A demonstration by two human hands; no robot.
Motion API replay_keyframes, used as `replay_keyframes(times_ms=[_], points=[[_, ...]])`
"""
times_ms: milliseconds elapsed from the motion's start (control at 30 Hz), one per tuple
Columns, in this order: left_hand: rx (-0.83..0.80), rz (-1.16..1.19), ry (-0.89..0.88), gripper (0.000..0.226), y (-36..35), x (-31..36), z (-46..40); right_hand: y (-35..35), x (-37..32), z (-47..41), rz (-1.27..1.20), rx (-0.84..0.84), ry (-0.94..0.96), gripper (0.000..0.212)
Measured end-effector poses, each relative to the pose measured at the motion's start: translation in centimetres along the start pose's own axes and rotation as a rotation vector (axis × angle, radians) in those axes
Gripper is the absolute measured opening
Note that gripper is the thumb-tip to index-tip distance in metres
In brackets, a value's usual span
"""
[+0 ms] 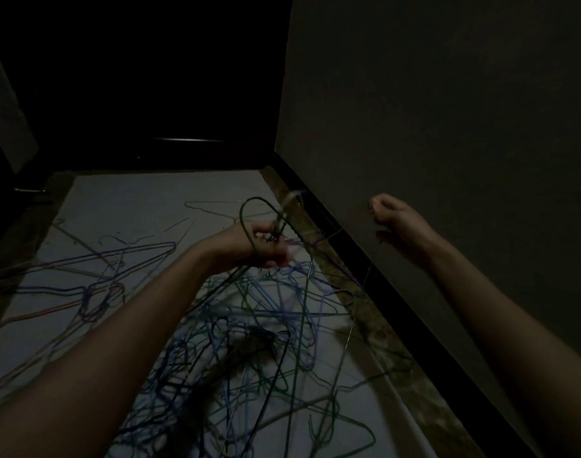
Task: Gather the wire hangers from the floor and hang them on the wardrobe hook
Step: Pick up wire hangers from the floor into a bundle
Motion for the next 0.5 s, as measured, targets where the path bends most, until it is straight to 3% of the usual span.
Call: replay_keyframes(times_ms=[233,500], points=[[0.156,0.3,0.023,0.011,3.5,2.1,1.4,-2.9,-2.0,-0.8,-0.08,0.008,0.005,0.027],[0.051,0.496,0.008,0.014,4.7,2.0,4.5,-7.5,0.5,-2.5,-0.166,0.024,-0.078,0.028]])
Point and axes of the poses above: each hand's wrist, its own z-axis away from the middle knuckle, its own y-axis out of the back of the hand, x = y × z, the point moved 10 cm from there along -z, towards the middle knuckle, and after that the axes turned 3 degrees about z, right-handed, at the moved point
